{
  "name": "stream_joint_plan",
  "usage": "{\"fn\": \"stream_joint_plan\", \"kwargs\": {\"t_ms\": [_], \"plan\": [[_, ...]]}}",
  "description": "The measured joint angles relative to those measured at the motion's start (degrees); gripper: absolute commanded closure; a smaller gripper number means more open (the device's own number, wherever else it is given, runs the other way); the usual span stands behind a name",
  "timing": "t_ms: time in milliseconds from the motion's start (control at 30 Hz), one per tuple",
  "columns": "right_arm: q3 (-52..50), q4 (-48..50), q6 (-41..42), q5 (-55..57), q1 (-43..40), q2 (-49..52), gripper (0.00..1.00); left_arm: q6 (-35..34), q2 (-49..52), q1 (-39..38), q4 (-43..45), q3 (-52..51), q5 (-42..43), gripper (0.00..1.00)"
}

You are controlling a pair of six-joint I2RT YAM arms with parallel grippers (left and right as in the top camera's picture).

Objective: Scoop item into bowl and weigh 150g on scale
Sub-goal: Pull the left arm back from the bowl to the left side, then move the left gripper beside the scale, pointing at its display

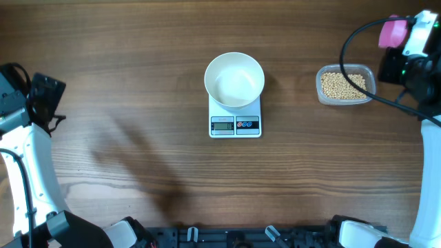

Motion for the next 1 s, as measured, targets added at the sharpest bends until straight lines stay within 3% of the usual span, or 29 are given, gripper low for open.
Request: {"fn": "stream_joint_plan", "kwargs": {"t_ms": [200,300,533,767,1000], "plan": [[0.0,6.5,-0.6,-2.4,-0.4,0.2,0.96,-0.2,0.0,0.0,8.5,0.0,7.6,0.00],[0.0,8.2,-0.7,-4.8,-0.4,0.9,0.96,-0.2,0.0,0.0,10.9,0.0,15.2,0.00],[0.0,8.5,2.0,-6.7,-0.4,1.6,0.96,4.3,0.0,-1.8,5.6,0.0,29.6,0.01],[0.0,5.4,6.3,-6.5,-0.4,1.6,0.96,15.2,-3.8,-15.4,-6.4,0.0,32.2,0.00],[0.0,-1.6,7.9,-6.4,-0.4,1.7,0.96,21.1,-9.8,-32.4,-19.1,0.0,38.0,0.00]]}}
